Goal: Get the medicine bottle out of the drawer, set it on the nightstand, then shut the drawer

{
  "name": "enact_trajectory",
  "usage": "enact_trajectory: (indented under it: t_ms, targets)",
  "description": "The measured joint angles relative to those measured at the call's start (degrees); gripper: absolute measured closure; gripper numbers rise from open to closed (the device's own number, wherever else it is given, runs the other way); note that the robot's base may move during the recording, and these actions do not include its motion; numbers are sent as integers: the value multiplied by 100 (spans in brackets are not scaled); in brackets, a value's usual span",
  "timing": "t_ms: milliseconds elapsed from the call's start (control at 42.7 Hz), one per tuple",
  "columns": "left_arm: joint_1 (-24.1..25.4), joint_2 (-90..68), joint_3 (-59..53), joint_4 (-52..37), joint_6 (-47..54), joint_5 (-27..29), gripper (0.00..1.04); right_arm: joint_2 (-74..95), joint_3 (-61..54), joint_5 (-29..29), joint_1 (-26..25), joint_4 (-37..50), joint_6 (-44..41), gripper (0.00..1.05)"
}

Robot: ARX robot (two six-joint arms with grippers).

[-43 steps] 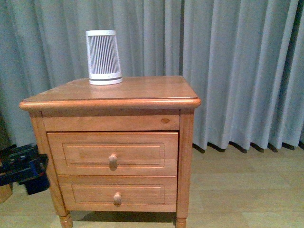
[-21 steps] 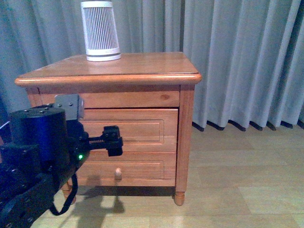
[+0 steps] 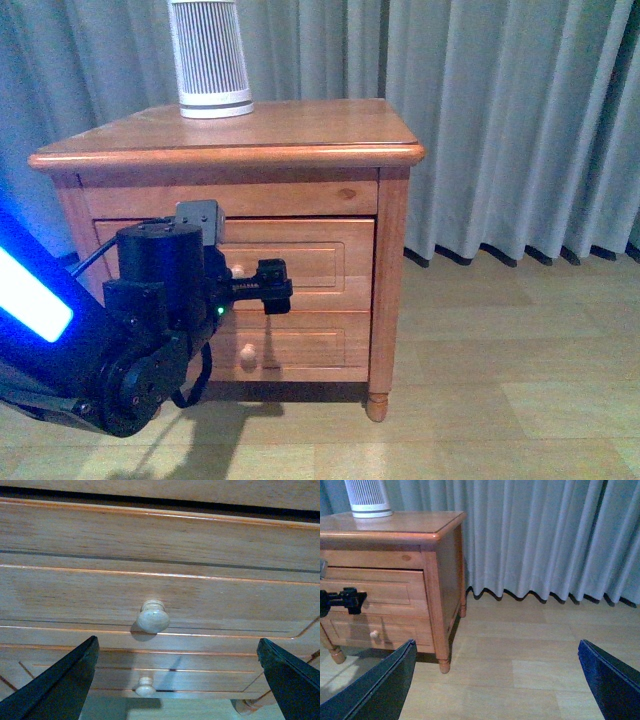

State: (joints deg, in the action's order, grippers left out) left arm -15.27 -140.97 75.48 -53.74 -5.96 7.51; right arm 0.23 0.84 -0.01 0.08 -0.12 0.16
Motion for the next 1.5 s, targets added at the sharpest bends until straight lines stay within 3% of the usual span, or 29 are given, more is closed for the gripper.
enact_trajectory:
  t_ms: [1219,1501]
  targets:
    - [205,-1032,1624,503,-136,-9,7,0,0,0,0,0,0,7]
    - [232,-1156,1666,501,-114,-44,59,0,0,0,0,0,0,7]
